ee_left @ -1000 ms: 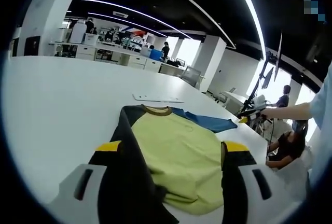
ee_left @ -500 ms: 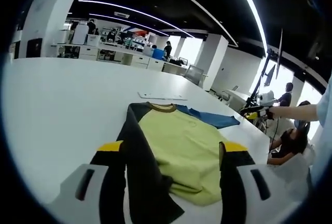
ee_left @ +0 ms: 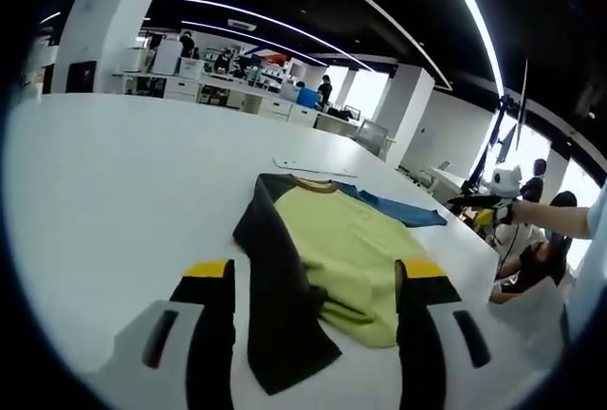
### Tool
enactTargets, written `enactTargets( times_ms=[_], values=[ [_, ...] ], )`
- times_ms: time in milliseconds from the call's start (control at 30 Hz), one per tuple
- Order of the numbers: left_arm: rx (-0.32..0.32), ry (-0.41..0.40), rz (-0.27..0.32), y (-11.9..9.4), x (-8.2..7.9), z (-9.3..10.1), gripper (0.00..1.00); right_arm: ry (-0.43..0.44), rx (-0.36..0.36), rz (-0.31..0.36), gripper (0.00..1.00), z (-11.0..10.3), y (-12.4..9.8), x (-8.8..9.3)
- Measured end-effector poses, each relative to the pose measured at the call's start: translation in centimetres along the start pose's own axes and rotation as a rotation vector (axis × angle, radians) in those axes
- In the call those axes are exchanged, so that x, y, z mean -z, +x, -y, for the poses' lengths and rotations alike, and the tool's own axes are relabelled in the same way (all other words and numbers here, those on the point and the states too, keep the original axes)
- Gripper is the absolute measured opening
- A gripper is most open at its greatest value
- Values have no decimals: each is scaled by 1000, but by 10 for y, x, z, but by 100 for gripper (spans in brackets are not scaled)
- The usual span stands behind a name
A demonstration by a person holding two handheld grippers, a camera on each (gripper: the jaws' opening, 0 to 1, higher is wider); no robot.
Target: Fold the garment on the visible template until the final outline fits inside the template.
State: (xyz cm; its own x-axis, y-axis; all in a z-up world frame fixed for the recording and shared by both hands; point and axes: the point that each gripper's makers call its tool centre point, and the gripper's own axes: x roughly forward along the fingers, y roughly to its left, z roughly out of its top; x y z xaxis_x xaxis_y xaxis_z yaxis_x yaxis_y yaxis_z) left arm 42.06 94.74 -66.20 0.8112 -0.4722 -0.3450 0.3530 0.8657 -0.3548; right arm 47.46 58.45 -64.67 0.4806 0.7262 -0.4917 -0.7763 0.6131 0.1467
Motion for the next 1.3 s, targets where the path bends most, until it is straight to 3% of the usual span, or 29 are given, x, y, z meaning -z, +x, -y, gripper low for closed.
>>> enactTargets(
  times_ms=[433, 600, 933, 1000, 1133, 1233, 1300],
  values=[
    [-34, -16, -58, -14, 27, -11, 62, -27, -32, 1, 92, -20, -2, -2],
    [-50, -58, -107, -23, 50, -20, 48, 6, -29, 27, 92, -21, -7, 2],
    [-88, -97, -211, -34, 94, -29, 38, 5, -37, 34, 90, -36, -11, 5],
    [-91, -107, -219, -34, 98, -29, 35, 7, -41, 36, 90, -38, -11, 5],
    [-100, -88, -231, -31, 105, -32, 19, 5, -47, 30, 89, -40, -11, 7],
    [-122, -95, -241, -28, 110, -36, 22, 12, -44, 36, 89, -40, -13, 7],
    [-128, -99, -242, -28, 109, -36, 18, 17, -40, 39, 88, -39, -15, 7]
  ],
)
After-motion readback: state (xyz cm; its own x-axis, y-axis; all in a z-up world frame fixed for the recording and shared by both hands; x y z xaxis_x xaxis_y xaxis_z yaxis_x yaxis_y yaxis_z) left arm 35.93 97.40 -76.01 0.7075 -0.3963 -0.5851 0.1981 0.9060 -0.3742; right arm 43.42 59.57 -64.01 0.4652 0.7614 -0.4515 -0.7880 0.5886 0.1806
